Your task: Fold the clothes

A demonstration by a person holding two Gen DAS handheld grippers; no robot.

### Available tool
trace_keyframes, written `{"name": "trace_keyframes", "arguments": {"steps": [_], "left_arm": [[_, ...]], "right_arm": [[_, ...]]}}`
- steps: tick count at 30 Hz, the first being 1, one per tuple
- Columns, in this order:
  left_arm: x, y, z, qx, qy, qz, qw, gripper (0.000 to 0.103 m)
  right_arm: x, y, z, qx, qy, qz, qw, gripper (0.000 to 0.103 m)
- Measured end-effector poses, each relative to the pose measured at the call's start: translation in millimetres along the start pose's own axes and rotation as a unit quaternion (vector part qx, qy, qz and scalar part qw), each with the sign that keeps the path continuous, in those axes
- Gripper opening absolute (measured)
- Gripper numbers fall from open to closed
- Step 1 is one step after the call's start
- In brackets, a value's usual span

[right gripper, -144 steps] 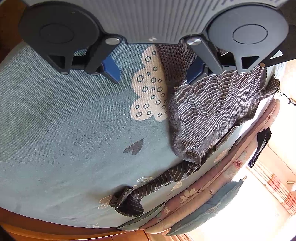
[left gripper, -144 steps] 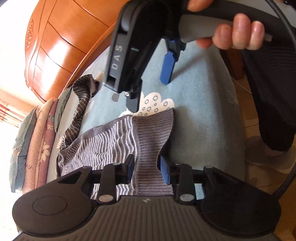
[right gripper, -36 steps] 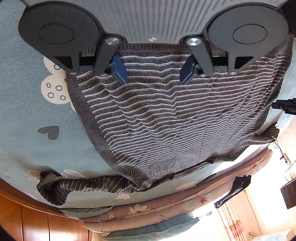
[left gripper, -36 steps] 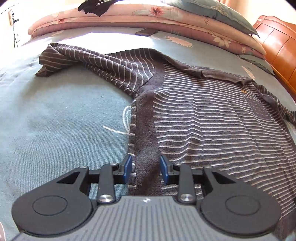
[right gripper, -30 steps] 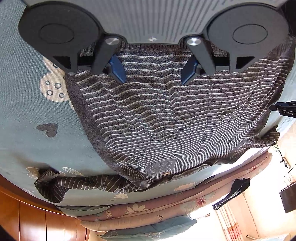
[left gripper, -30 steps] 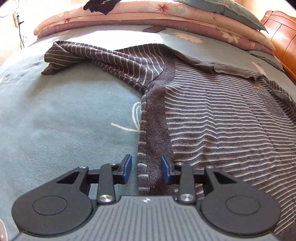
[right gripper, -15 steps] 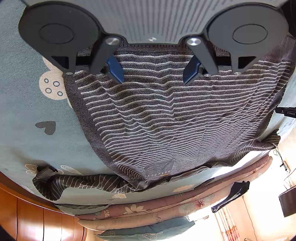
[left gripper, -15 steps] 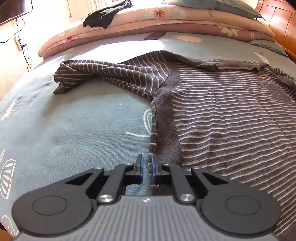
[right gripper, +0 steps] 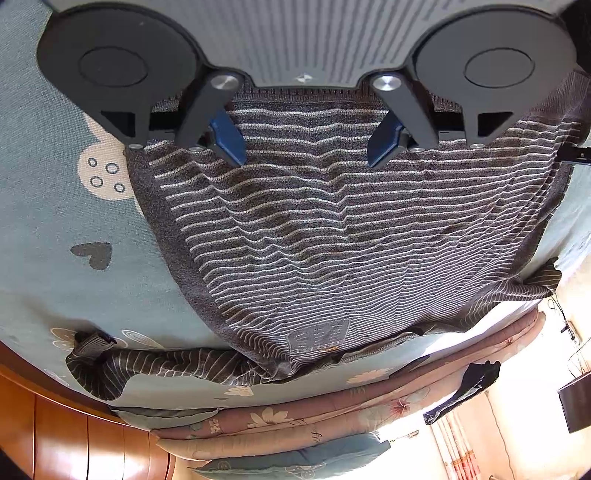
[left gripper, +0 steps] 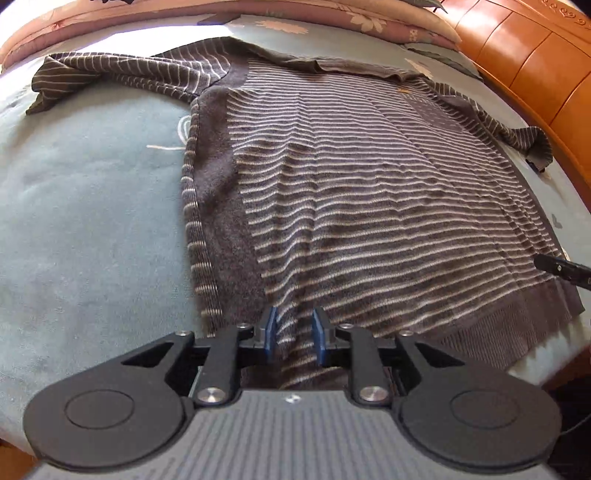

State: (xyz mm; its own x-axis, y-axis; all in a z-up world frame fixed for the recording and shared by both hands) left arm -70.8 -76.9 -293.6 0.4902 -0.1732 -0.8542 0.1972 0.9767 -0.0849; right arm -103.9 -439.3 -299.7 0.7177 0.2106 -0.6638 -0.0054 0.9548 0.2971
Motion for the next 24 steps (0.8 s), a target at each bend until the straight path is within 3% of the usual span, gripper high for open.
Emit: {"name": "trace_keyframes", "arguments": {"steps": [4, 8, 11, 16, 18, 19, 23, 24], "left_arm": [[-14.5, 1.1, -6.1, 0.030, 0.012, 0.020, 0.9993, 0.030], [-19.2, 1.6, 21.5, -0.011, -0.037, -0.021, 0.9990, 0.039], [-1.1, -0.5, 35.2, -0.038, -0.035, -0.037, 0.9980, 0.039], [19.2, 23.0, 36.9, -0.070, -0.037, 0.020, 0.9966, 0.040], [17.5, 38.1, 36.0, -0.084, -0.048, 0.019, 0.9951, 0.040], [16.7, 43.5, 35.9, -0.082, -0.046, 0.029, 0.9952, 0.033], [5.6, 33.3, 44.3, -0.029, -0.045, 0.089, 0.9947, 0.032], [1.1, 29.3, 46.0, -0.022, -0.055, 0.088, 0.9944, 0.034]], "right_arm": [[0.5, 1.7, -0.2, -0.005, 0.002, -0.004, 1.000, 0.078], [1.4, 4.4, -1.2, -0.015, 0.002, -0.010, 1.000, 0.079], [2.0, 4.2, -0.8, -0.013, 0.002, -0.007, 1.000, 0.081], [2.0, 5.1, -1.7, -0.018, 0.003, -0.006, 1.000, 0.082], [1.9, 5.5, -1.6, -0.019, 0.004, -0.007, 1.000, 0.083], [1.9, 5.8, -1.7, -0.020, 0.005, -0.007, 1.000, 0.084], [3.7, 9.1, -2.1, -0.028, 0.008, -0.010, 1.000, 0.086], [4.3, 10.3, -2.5, -0.032, 0.009, -0.012, 0.999, 0.087]]}}
Point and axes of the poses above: each gripper's, at about its wrist camera, not at the fingertips, and x roughly the way its jaws point, y to its left, z to its top, the point moved 6 cm from there along x, roughly the way its jaws point, and after that the axes turned 5 degrees about z, right-handed, at the moved point
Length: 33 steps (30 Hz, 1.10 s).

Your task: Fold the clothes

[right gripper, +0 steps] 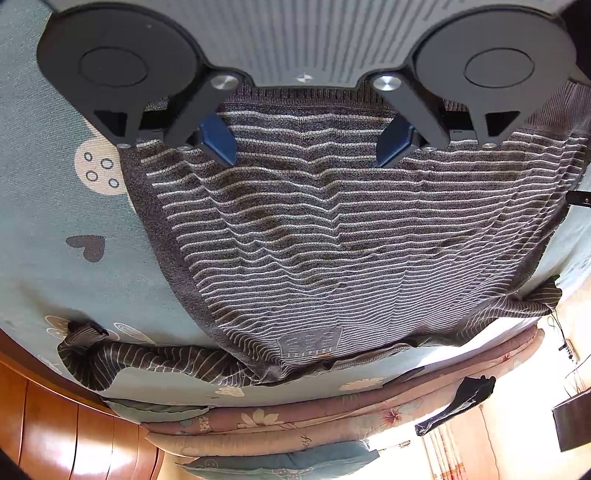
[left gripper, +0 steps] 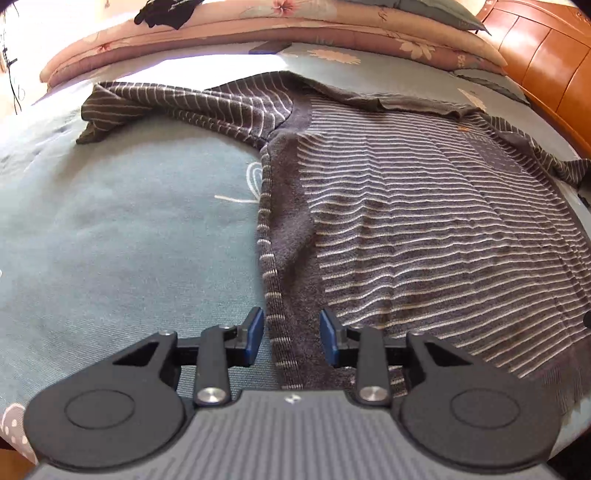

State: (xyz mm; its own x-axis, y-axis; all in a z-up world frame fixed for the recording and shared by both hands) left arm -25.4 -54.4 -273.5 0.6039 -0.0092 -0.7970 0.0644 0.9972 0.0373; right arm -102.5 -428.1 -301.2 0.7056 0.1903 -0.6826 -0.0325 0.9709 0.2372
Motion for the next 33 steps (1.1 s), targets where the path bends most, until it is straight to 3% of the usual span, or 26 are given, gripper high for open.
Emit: {"name": "trace_keyframes", "arguments": {"steps": [2, 7, 11, 15, 17, 21, 24, 27, 31, 33], "left_arm": [[-10.7, -10.8, 0.7, 0.008, -0.011, -0.039, 0.9991, 0.039], [-13.9, -32.9, -16.0, 0.041, 0.011, -0.094, 0.9947, 0.042], [4.5, -7.7, -24.7, -0.009, 0.041, -0.062, 0.9972, 0.041], [0.8, 14.4, -19.9, -0.075, 0.048, -0.077, 0.9931, 0.042], [-6.4, 10.7, -18.1, -0.061, 0.039, -0.065, 0.9953, 0.041], [-24.5, -13.0, -20.3, -0.050, 0.020, -0.127, 0.9904, 0.044], [-24.6, -30.4, -27.4, -0.029, 0.028, -0.148, 0.9882, 0.045], [-10.0, -26.7, -37.6, -0.042, 0.057, -0.116, 0.9907, 0.046], [-12.3, -11.6, -52.0, -0.087, 0.072, -0.136, 0.9843, 0.049], [-19.9, -14.5, -61.0, -0.063, 0.075, -0.133, 0.9863, 0.050]], "right_arm": [[0.7, 1.3, -0.5, -0.004, 0.001, -0.002, 1.000, 0.088], [1.3, 2.3, -1.1, -0.008, 0.001, -0.002, 1.000, 0.091], [2.2, 4.8, -2.7, -0.013, 0.004, 0.000, 1.000, 0.096], [4.4, 9.4, -5.8, -0.027, 0.009, -0.003, 1.000, 0.103], [6.1, 12.1, -7.0, -0.039, 0.013, -0.011, 0.999, 0.103], [7.8, 15.1, -8.7, -0.051, 0.014, -0.021, 0.998, 0.103], [8.0, 14.7, -8.3, -0.053, 0.014, -0.021, 0.998, 0.103], [8.0, 14.7, -8.2, -0.056, 0.014, -0.021, 0.998, 0.103], [7.9, 14.7, -8.8, -0.059, 0.015, -0.021, 0.998, 0.103], [8.3, 15.1, -8.7, -0.060, 0.016, -0.022, 0.998, 0.103]]}}
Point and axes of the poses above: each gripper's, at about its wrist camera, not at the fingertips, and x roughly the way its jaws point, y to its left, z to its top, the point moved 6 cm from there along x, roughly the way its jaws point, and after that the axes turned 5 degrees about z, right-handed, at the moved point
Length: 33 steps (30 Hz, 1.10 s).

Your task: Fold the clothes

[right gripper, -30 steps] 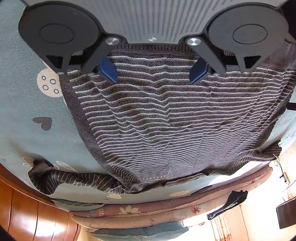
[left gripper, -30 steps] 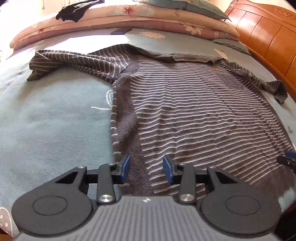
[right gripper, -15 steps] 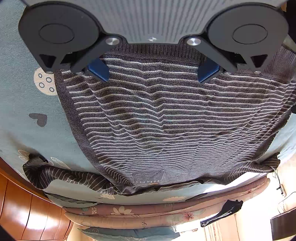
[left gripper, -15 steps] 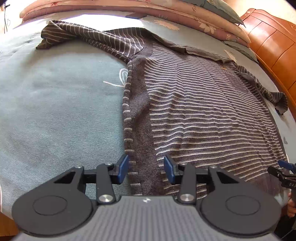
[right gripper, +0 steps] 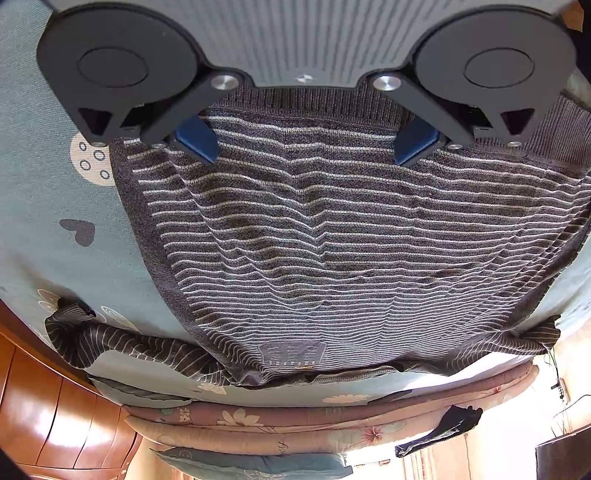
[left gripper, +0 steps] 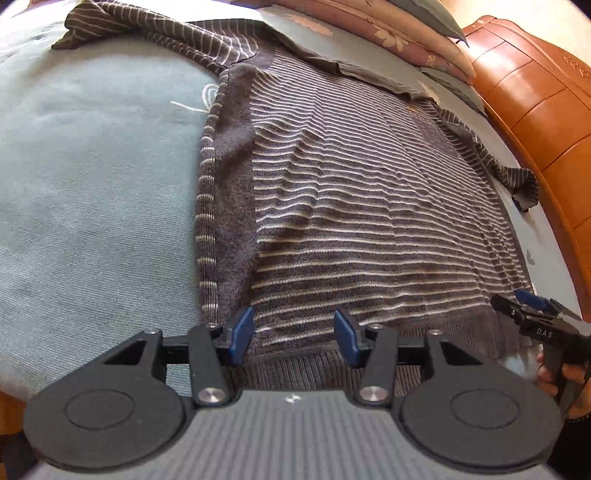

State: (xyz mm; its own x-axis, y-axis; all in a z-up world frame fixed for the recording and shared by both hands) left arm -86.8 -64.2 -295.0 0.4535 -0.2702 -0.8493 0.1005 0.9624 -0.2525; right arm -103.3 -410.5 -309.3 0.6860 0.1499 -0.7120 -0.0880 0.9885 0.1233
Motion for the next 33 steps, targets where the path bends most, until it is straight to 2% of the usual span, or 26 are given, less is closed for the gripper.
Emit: {"name": "trace_keyframes", "arguments": {"steps": [4, 8, 12, 15, 16, 17, 18, 22, 24, 27, 29, 33], "left_arm": [[-9.8, -18.8, -12.6, 0.055, 0.020, 0.017, 0.9981, 0.053], [-15.3, -53.4, -1.5, 0.112, -0.035, 0.004, 0.9931, 0.055], [2.4, -81.2, 10.4, 0.154, -0.079, 0.021, 0.9847, 0.056], [20.8, -89.1, -2.1, 0.151, -0.057, 0.012, 0.9868, 0.056], [25.3, -89.6, -9.1, 0.141, -0.046, 0.002, 0.9889, 0.062], [22.3, -92.0, -16.8, 0.141, -0.060, -0.009, 0.9882, 0.067], [20.4, -96.5, -26.2, 0.145, -0.054, -0.024, 0.9876, 0.076], [7.7, -114.4, -41.3, 0.209, -0.046, -0.030, 0.9764, 0.078], [-5.2, -113.6, -27.3, 0.191, -0.069, -0.058, 0.9774, 0.078], [-22.4, -98.5, 9.5, 0.141, -0.125, -0.047, 0.9809, 0.079], [-24.5, -81.3, 36.6, 0.098, -0.145, -0.043, 0.9836, 0.079], [-9.1, -42.9, 86.2, 0.013, -0.148, -0.067, 0.9867, 0.083]], "right_arm": [[0.4, 0.7, 0.0, -0.002, 0.001, -0.002, 1.000, 0.103], [0.3, 1.1, -1.2, -0.006, -0.001, -0.004, 1.000, 0.103], [0.3, 1.2, -2.1, -0.007, -0.002, -0.004, 1.000, 0.103], [0.2, 1.1, -2.6, -0.008, -0.004, -0.004, 1.000, 0.103], [0.2, 1.0, -2.7, -0.008, -0.004, -0.003, 1.000, 0.103], [0.3, 1.0, -2.7, -0.008, -0.004, -0.003, 1.000, 0.103], [0.3, 1.2, -2.7, -0.009, -0.004, -0.004, 1.000, 0.103], [0.3, 2.1, -3.3, -0.012, -0.006, -0.005, 1.000, 0.103], [-0.3, 2.9, -3.4, -0.014, -0.007, -0.007, 1.000, 0.103], [-0.7, 3.0, -0.4, -0.008, -0.004, -0.008, 1.000, 0.103], [-1.3, 2.9, 3.4, 0.010, -0.010, -0.002, 1.000, 0.103], [-0.4, 11.3, 12.5, 0.025, -0.028, 0.016, 0.999, 0.103]]}}
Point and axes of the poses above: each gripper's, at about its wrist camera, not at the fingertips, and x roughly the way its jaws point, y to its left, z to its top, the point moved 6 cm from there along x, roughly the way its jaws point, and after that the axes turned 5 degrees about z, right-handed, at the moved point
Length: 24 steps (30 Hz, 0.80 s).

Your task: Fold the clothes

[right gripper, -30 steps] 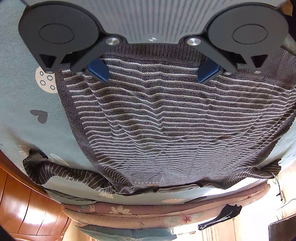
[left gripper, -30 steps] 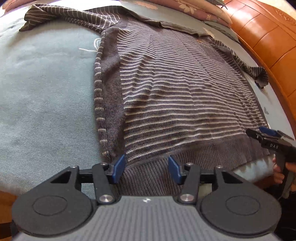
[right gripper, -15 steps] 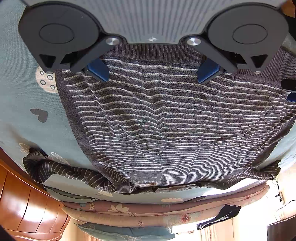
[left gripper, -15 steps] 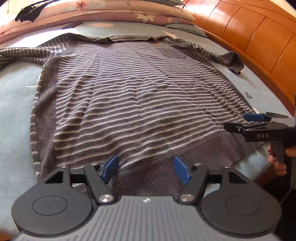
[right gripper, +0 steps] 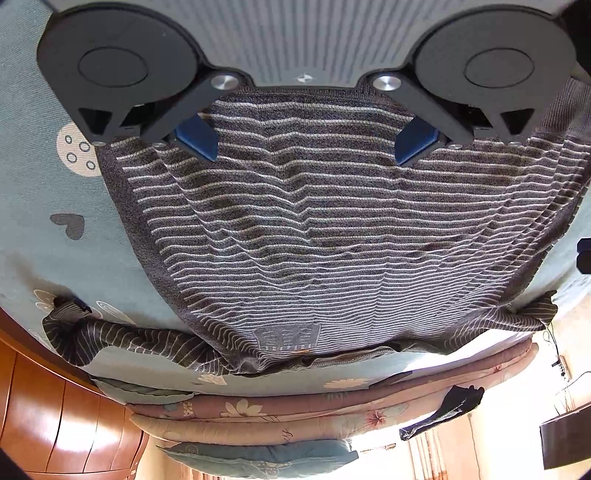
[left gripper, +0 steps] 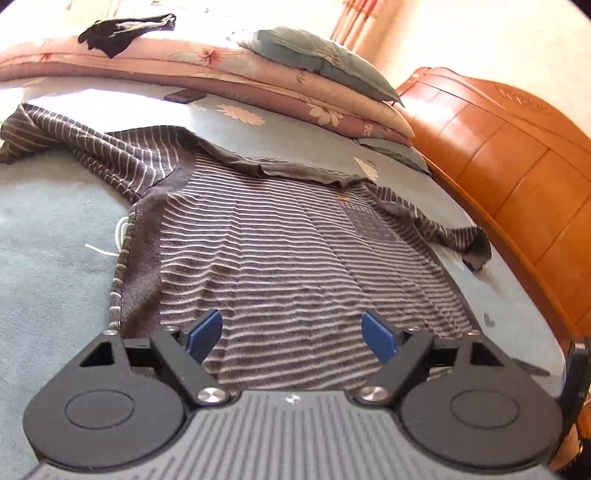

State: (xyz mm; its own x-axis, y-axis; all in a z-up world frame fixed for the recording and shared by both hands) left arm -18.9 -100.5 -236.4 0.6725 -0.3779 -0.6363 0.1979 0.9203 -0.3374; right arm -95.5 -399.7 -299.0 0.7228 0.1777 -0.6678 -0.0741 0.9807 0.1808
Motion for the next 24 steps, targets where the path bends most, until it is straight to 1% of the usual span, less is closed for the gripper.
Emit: {"name": "trace_keyframes", "arguments": {"steps": [2, 5, 7, 8, 9, 11, 12, 15, 16, 17, 18, 22, 24], "left_arm": [[26.1, 25.4, 13.3, -0.043, 0.023, -0.011, 0.9988, 0.083], [59.5, 50.1, 12.3, -0.089, 0.061, -0.029, 0.9938, 0.083], [63.0, 71.0, 10.7, -0.105, 0.031, 0.028, 0.9936, 0.082], [58.0, 79.3, 10.7, -0.120, 0.014, 0.038, 0.9919, 0.082], [52.8, 87.5, 10.7, -0.135, -0.002, 0.048, 0.9897, 0.082], [45.2, 93.1, 14.8, -0.147, -0.004, 0.052, 0.9878, 0.082], [41.3, 92.7, 20.5, -0.139, -0.011, 0.053, 0.9889, 0.082], [32.6, 90.0, 42.6, -0.122, -0.050, 0.039, 0.9904, 0.084], [34.8, 89.3, 48.6, -0.126, -0.047, 0.030, 0.9904, 0.084], [39.3, 86.9, 52.3, -0.127, -0.036, 0.017, 0.9911, 0.084], [45.8, 83.0, 54.9, -0.120, -0.020, -0.018, 0.9924, 0.084], [73.2, 67.2, 42.3, -0.106, 0.032, -0.078, 0.9908, 0.084], [83.7, 70.3, 35.9, -0.095, 0.046, -0.035, 0.9938, 0.084]], "right_arm": [[3.9, 9.4, 1.6, -0.010, -0.001, 0.005, 1.000, 0.103], [13.7, 25.3, 0.1, -0.037, 0.010, 0.009, 0.999, 0.103], [21.0, 33.9, -3.5, -0.070, 0.015, -0.012, 0.997, 0.103], [22.3, 37.3, -4.4, -0.082, 0.005, -0.017, 0.996, 0.103], [23.2, 36.1, -5.1, -0.077, 0.004, -0.015, 0.997, 0.103], [25.1, 32.7, -5.0, -0.064, 0.001, -0.007, 0.998, 0.103], [26.1, 31.9, -4.5, -0.065, 0.000, -0.006, 0.998, 0.103], [29.4, 32.9, -3.1, -0.065, -0.006, -0.012, 0.998, 0.103], [29.8, 33.6, -3.4, -0.065, -0.009, -0.014, 0.998, 0.103], [30.3, 34.2, -3.7, -0.064, -0.012, -0.017, 0.998, 0.103], [30.4, 34.2, -3.7, -0.063, -0.014, -0.019, 0.998, 0.103], [30.6, 33.3, -3.8, -0.062, -0.019, -0.017, 0.998, 0.103], [30.9, 32.4, -3.9, -0.061, -0.020, -0.015, 0.998, 0.103]]}}
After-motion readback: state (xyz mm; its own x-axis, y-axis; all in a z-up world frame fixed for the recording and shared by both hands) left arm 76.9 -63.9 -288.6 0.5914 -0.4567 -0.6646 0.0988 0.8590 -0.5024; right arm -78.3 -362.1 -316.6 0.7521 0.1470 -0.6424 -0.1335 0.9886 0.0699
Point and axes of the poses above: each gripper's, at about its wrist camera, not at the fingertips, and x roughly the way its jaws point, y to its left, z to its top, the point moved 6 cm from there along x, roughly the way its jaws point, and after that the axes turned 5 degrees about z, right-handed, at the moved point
